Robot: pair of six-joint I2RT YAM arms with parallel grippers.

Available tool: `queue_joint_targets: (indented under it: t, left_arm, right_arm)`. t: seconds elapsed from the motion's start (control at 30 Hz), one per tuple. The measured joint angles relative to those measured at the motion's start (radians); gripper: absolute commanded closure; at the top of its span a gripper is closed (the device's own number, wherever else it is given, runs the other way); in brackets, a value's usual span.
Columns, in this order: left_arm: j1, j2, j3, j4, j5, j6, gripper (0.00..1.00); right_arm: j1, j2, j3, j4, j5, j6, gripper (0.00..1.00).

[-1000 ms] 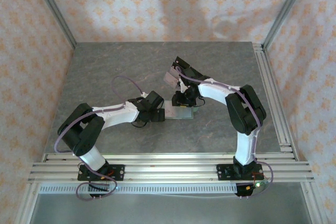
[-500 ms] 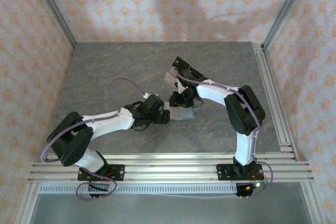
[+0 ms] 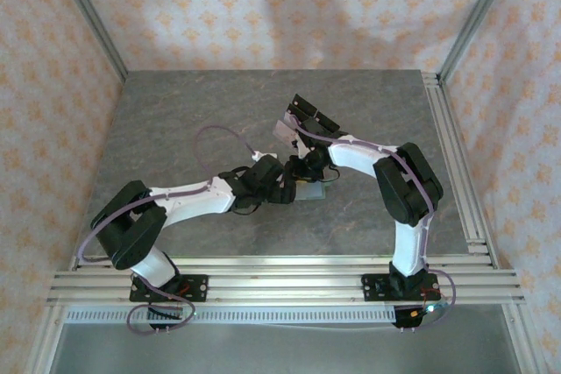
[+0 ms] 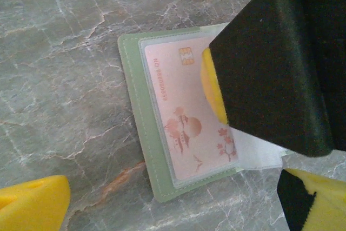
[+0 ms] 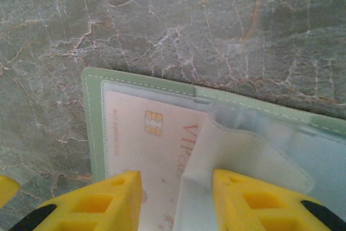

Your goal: Put the credit cards into the card holder

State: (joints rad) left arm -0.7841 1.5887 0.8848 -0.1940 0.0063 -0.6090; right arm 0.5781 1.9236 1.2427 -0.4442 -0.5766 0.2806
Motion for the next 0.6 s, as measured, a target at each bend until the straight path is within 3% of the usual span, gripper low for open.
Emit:
queue_joint_targets:
  t: [0.6]
  left_arm:
    - [-0.028,0.103,0.037,0.030,-0.060,-0.004,0.00]
  right_arm:
    - [0.000,0.000,-0.002,0.004,0.000,0.001,0.61]
